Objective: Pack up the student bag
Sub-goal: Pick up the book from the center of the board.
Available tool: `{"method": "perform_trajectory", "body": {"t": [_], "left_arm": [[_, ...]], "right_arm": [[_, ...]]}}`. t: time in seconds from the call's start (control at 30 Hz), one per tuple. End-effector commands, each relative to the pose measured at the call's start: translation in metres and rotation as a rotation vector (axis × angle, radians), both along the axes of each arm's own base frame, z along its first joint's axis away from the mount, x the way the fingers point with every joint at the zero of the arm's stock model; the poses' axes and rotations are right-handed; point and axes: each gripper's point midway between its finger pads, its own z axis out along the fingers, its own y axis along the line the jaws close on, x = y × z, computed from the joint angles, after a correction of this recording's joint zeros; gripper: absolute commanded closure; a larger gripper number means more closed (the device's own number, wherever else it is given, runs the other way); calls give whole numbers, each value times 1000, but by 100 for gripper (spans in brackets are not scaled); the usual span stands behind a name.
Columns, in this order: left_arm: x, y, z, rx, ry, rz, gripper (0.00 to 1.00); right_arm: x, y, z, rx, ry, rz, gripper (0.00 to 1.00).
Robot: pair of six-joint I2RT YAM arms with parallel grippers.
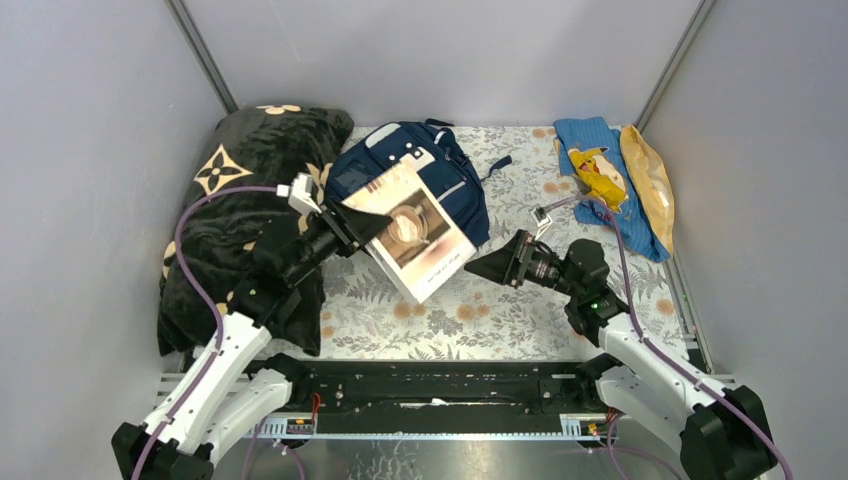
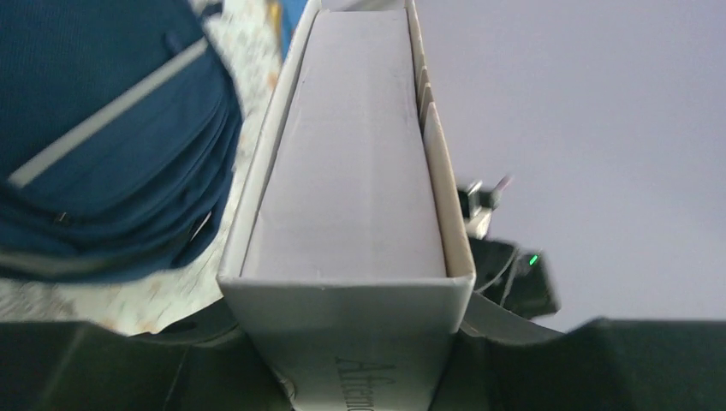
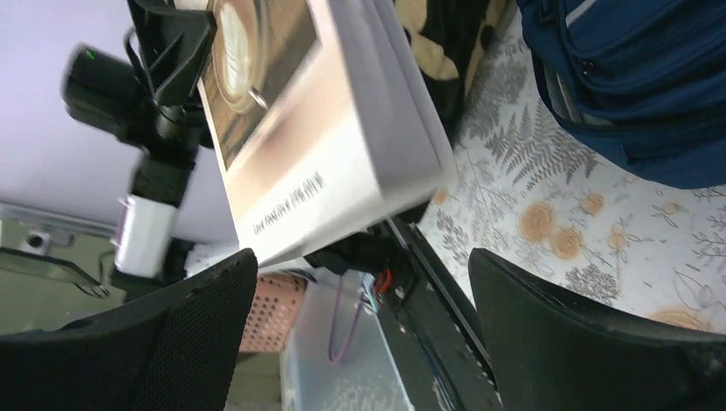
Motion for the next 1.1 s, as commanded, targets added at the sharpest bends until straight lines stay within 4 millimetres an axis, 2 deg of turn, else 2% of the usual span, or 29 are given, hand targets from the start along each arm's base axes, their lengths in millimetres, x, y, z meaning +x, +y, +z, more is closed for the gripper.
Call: {"method": "perform_trajectory", "body": {"t": [0.0, 0.2, 0.57, 0.7, 1.07], "left_arm": [[28, 24, 65, -307, -178, 216, 96], [41, 13, 74, -387, -171, 189, 98], [53, 9, 67, -401, -152, 196, 99], [56, 13, 63, -399, -144, 227, 100], [60, 12, 55, -400, -116, 235, 100]], "right_arm": [[15, -6, 33, 181, 37, -121, 0], [28, -3, 60, 311, 63, -140, 0], [49, 11, 83, 490, 55, -68, 0], [42, 14, 100, 560, 4, -11, 0], [31, 24, 110, 570, -31, 32, 0]]}}
